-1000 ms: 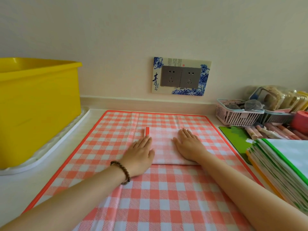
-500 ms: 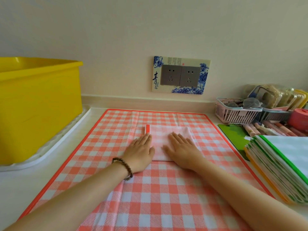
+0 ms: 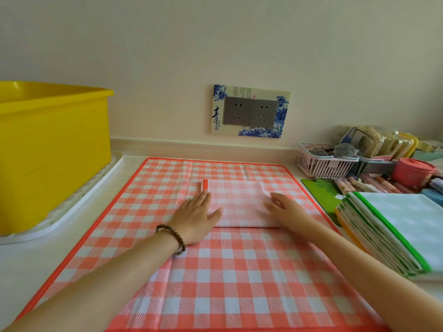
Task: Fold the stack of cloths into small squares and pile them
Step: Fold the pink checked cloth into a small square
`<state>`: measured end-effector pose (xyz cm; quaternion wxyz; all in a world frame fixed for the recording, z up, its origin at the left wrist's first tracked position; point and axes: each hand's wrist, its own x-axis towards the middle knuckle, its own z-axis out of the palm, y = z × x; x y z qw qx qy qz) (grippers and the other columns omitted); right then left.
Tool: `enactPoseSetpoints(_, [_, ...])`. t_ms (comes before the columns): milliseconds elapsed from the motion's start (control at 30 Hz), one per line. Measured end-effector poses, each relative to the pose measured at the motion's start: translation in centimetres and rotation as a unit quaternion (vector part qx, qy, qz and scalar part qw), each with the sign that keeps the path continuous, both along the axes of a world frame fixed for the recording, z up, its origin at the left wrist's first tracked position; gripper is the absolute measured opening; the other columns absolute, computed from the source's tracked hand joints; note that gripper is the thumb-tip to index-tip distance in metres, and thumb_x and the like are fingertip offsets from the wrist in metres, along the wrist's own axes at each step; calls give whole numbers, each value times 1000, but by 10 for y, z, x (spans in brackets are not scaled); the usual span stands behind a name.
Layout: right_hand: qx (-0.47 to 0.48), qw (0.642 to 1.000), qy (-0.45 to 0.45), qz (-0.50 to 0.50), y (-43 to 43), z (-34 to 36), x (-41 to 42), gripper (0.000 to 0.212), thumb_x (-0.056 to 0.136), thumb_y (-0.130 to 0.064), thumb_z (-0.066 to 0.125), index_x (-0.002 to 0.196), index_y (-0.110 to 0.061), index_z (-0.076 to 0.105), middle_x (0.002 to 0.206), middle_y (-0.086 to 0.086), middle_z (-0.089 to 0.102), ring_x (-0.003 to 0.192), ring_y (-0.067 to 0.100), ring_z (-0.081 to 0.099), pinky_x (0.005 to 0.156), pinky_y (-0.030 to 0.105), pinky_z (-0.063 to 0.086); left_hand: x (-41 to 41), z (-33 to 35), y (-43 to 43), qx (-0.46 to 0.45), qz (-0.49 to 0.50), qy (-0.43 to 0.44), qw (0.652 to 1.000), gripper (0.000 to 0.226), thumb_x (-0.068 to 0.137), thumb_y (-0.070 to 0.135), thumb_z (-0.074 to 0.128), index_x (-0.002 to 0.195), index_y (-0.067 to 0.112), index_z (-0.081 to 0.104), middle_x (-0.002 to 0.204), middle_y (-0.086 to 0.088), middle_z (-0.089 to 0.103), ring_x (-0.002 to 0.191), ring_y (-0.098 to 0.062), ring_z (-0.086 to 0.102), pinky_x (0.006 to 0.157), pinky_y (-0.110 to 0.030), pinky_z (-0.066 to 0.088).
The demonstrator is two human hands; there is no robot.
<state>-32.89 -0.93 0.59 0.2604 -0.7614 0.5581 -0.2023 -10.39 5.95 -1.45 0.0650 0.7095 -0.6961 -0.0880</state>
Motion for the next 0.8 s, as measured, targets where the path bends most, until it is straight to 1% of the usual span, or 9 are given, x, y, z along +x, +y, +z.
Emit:
enactPoseSetpoints(67, [52,992,-114,-33,-1,10,-3,48,94,-34,52,137,-12,46,137,5,51,118,18,51,99,29,37,0,0,-1,-2,-3,-3,1000,71,95,57,4,150,14,-8,158,-1,-13,145,-12,-9,116,-30,-3])
enactPoseSetpoints(100, [68,987,-138,-49,-2,13,-5,45,93,-31,55,134,-12,50,132,5,55,110,17,54,93,28,40,0,-1,-1,-2,-4,-5,1000,71,94,58,4,150,14,-8,158,-2,-13,145,-13,-9,116,-30,-3])
enactPoseSetpoints(267, [137,980,-113,-92,-11,22,1,31,91,-25,58,116,-7,61,108,7,63,88,19,53,65,25,41,1,0,0,-4,-5,-5,1000,73,94,58,4,150,13,-7,158,-2,-11,145,-14,-8,118,-31,-2])
enactPoseSetpoints(367, [195,958,-158,-138,-19,27,9,29,84,-23,67,106,-5,60,95,8,62,78,20,53,69,29,43,1,-1,-1,-7,-5,1,1000,72,95,58,5,150,13,-5,158,-2,-9,145,-14,-7,119,-33,0])
enactPoseSetpoints(467, [236,919,-264,-173,-24,29,16,36,81,-10,68,114,-3,54,82,8,55,70,19,52,63,29,45,2,-1,-2,-12,-6,4,1000,71,95,57,6,151,14,-3,158,-1,-8,145,-13,-6,119,-33,0])
enactPoseSetpoints(567, [280,889,-322,-166,-22,36,22,33,84,-6,63,114,-5,50,85,9,55,73,21,56,70,33,49,2,-1,-2,-19,-10,12,1000,70,95,57,6,151,15,-3,158,0,-7,146,-12,-4,119,-33,1])
enactPoseSetpoints(633, [302,886,-318,-148,-17,41,27,32,86,-9,64,114,-4,49,93,13,60,78,25,60,70,38,52,2,-1,-1,-24,-12,27,999,72,94,60,6,151,17,-3,158,2,-7,145,-11,-3,119,-33,2])
enactPoseSetpoints(733, [269,905,-310,-111,-8,48,33,31,91,-7,56,122,-6,50,108,13,61,91,28,62,76,40,52,3,0,-2,-36,-17,60,997,75,91,64,6,151,20,-3,159,4,-4,146,-14,7,119,-36,8])
enactPoseSetpoints(800, [224,920,-310,-81,-2,56,31,29,93,-4,50,122,-9,50,105,12,61,88,26,62,78,40,52,1,7,-1,-47,-13,151,987,74,92,63,12,151,21,-1,159,4,2,143,-19,20,116,-35,18])
